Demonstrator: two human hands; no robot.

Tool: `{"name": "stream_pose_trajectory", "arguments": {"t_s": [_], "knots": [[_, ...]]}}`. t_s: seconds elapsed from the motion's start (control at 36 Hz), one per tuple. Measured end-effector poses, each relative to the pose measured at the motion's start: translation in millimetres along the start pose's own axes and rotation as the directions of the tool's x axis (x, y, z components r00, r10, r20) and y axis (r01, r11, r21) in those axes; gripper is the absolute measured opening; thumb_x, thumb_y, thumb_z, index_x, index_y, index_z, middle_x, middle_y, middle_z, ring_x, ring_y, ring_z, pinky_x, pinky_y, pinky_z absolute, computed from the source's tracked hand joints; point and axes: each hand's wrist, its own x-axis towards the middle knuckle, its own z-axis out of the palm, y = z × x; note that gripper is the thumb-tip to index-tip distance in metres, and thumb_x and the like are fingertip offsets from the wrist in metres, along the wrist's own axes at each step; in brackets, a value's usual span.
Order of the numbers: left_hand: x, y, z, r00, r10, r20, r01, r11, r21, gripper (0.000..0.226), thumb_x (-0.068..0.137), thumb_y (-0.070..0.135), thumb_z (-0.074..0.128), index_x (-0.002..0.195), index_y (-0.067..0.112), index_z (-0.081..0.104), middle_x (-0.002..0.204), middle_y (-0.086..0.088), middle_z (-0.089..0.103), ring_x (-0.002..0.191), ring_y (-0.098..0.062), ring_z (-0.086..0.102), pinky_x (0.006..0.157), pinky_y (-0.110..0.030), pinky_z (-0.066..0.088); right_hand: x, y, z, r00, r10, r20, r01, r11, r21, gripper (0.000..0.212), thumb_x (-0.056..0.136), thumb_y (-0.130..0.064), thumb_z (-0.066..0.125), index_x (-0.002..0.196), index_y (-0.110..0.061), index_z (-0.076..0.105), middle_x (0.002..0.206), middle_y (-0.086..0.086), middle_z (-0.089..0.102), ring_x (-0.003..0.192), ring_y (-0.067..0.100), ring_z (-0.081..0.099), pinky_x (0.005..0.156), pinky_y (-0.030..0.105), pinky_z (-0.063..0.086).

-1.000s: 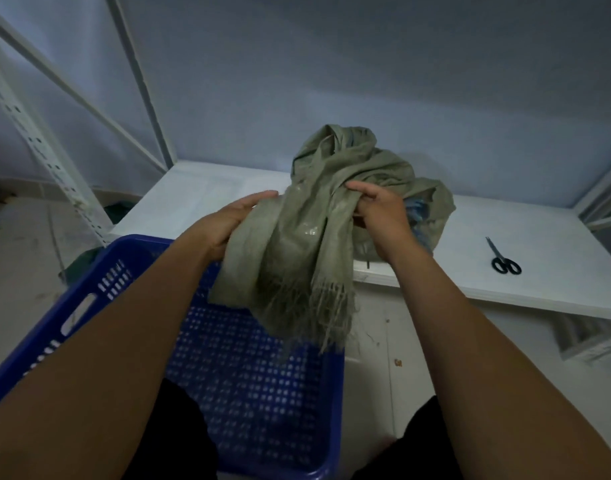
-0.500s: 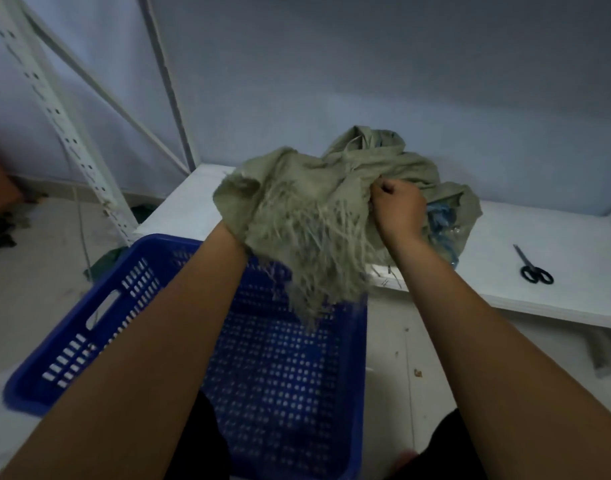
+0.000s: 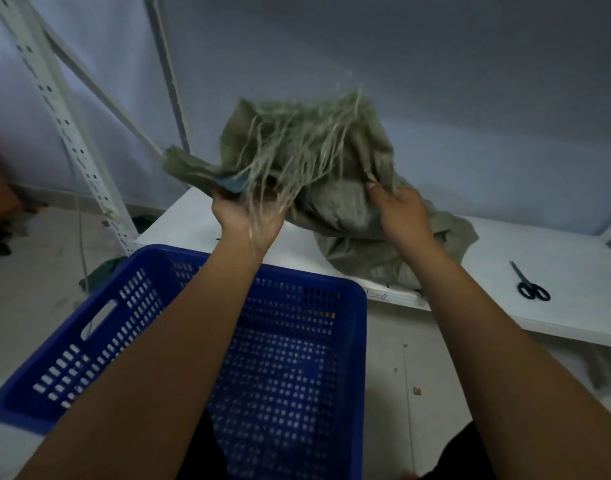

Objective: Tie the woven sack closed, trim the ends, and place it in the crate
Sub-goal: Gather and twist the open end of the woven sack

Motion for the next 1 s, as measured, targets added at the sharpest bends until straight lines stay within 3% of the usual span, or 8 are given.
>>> {"name": "stream_pose_trajectory", "arguments": {"t_s": [0.08,0.17,0.31,0.42,0.5,0.58,0.78,1.0], "knots": [[11,4,-9,0.998,-0.037,0.045,0.039,0.998,-0.046,0.061,0.099,0.054,0.04,0.141,0.012,0.051,0.139,-0.024,0.053,0.129,-0.047,0.048,0.105,-0.064,0.039,4,-10,-3,0.994,0.1,-0.051,-0.095,0.99,0.103,0.036,0.101,-0.037,0.056,0.097,-0.003,0.068,0.087,-0.001,0.069,0.086,0.022,0.065,0.078,0.031,0.048],[19,6,-12,0.994,0.03,-0.105,0.001,0.96,0.278,0.052,0.101,0.042,0.042,0.148,0.02,0.04,0.149,-0.015,0.041,0.131,-0.038,0.047,0.105,-0.055,0.044,11,-7,-5,0.979,0.201,-0.031,-0.184,0.942,0.281,0.021,0.102,-0.037,0.055,0.106,-0.017,0.062,0.083,-0.011,0.06,0.082,0.013,0.06,0.082,0.025,0.045],[18,-3,-21,0.941,0.114,-0.318,0.191,0.598,0.779,0.032,0.091,0.018,0.061,0.122,0.012,0.059,0.11,-0.011,0.063,0.092,-0.021,0.062,0.079,-0.034,0.057,13,0,-12,0.952,0.302,0.041,-0.29,0.858,0.423,0.044,0.104,-0.035,0.05,0.14,-0.009,0.055,0.112,0.002,0.066,0.088,0.014,0.062,0.088,0.031,0.05],[38,-3,-40,0.836,0.276,-0.474,0.379,0.334,0.863,0.112,0.06,0.045,0.087,0.148,0.017,0.024,0.146,-0.016,0.042,0.125,-0.034,0.048,0.103,-0.048,0.045,14,2,-18,0.919,0.388,0.063,-0.372,0.808,0.457,0.05,0.105,-0.037,0.048,0.147,-0.009,0.048,0.131,0.008,0.062,0.1,0.023,0.062,0.089,0.035,0.053],[36,-10,-42,0.853,0.098,-0.513,0.46,0.324,0.827,0.104,0.069,0.052,0.083,0.15,0.013,0.032,0.153,-0.008,0.038,0.136,-0.03,0.04,0.108,-0.049,0.035,16,4,-22,0.907,0.411,0.089,-0.397,0.766,0.506,0.05,0.102,-0.04,0.052,0.143,-0.012,0.054,0.125,0.01,0.067,0.104,0.029,0.067,0.095,0.048,0.055],[32,-13,-43,0.899,-0.074,-0.431,0.421,0.417,0.806,0.052,0.085,0.035,0.075,0.128,0.011,0.06,0.13,-0.012,0.063,0.112,-0.029,0.062,0.093,-0.048,0.051,20,5,-27,0.913,0.399,0.086,-0.382,0.763,0.521,0.048,0.1,-0.042,0.053,0.139,-0.014,0.058,0.122,0.01,0.069,0.104,0.03,0.069,0.094,0.051,0.056],[39,3,-17,0.957,0.268,-0.111,-0.087,0.63,0.771,0.027,0.088,0.003,0.069,0.114,0.01,0.064,0.108,-0.01,0.073,0.094,-0.025,0.072,0.079,-0.035,0.061,24,8,-34,0.954,0.239,-0.182,-0.134,0.882,0.452,0.018,0.103,-0.02,0.053,0.101,-0.024,0.071,0.106,0.0,0.072,0.102,0.02,0.068,0.098,0.035,0.055],[22,22,19,0.934,0.33,0.135,-0.302,0.532,0.791,0.028,0.092,-0.004,0.06,0.107,0.02,0.064,0.109,-0.004,0.072,0.101,-0.021,0.071,0.087,-0.036,0.059,27,6,-49,0.975,0.182,-0.127,-0.083,0.83,0.551,0.034,0.096,0.005,0.053,0.103,-0.021,0.074,0.105,0.004,0.075,0.098,0.021,0.072,0.083,0.031,0.061]]}}
